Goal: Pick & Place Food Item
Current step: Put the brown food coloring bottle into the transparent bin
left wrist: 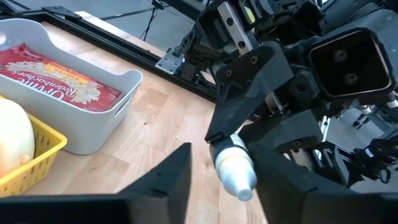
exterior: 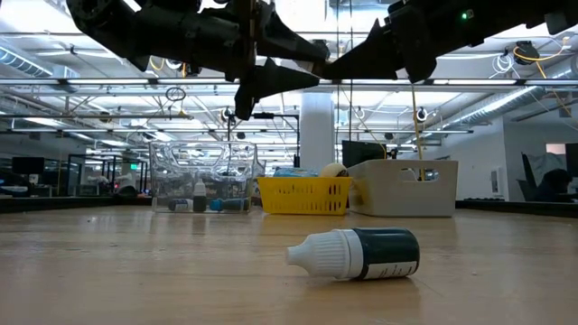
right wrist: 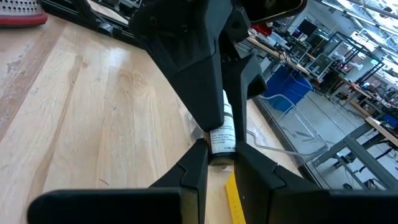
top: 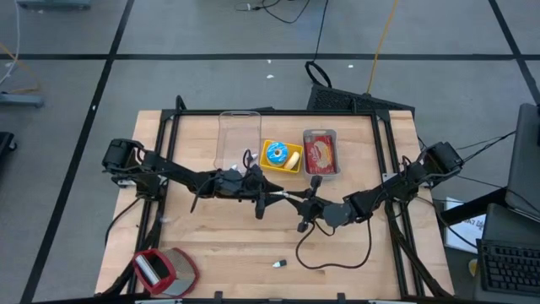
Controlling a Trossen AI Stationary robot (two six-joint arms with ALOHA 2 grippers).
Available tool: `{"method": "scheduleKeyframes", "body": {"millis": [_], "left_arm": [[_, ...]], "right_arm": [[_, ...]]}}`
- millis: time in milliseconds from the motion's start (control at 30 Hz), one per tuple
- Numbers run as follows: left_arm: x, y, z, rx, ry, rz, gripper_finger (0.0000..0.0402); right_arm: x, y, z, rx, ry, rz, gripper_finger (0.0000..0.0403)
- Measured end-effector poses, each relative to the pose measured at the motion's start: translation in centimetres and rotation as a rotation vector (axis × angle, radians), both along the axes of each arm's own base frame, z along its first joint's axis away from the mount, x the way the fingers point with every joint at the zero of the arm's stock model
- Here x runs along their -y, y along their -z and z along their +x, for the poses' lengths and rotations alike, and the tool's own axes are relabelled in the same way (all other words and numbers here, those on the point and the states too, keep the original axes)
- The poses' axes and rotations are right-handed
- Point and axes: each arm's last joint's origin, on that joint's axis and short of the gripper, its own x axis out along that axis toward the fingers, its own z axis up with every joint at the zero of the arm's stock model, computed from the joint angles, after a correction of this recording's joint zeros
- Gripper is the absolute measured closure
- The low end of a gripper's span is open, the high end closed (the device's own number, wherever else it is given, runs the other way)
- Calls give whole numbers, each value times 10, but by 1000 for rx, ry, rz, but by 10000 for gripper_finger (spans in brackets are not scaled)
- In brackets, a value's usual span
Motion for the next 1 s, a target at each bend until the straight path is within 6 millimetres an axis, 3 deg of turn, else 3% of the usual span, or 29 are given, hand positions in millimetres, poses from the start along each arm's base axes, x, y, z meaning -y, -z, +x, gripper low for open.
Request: {"method": "scheduleKeyframes", "body": {"millis": [267, 433, 567, 833, 1000], "left_arm": [[0, 0, 0, 3, 7, 9, 339], [-2, -3, -1, 2, 5, 19, 339], [-10, -19, -11, -2, -22, 64, 329], [-26, -54, -54, -175, -222, 191, 338], [-33, -56, -74, -306, -348, 248, 333]], "right_arm": [[0, 0, 0, -3, 1, 0, 352], [0, 1, 0, 6, 7, 35, 328], [-2, 2, -2, 12, 20, 91, 296], [-9, -13, -12, 61, -14, 139, 259], [-11, -21, -18, 75, -24, 170, 259]]}}
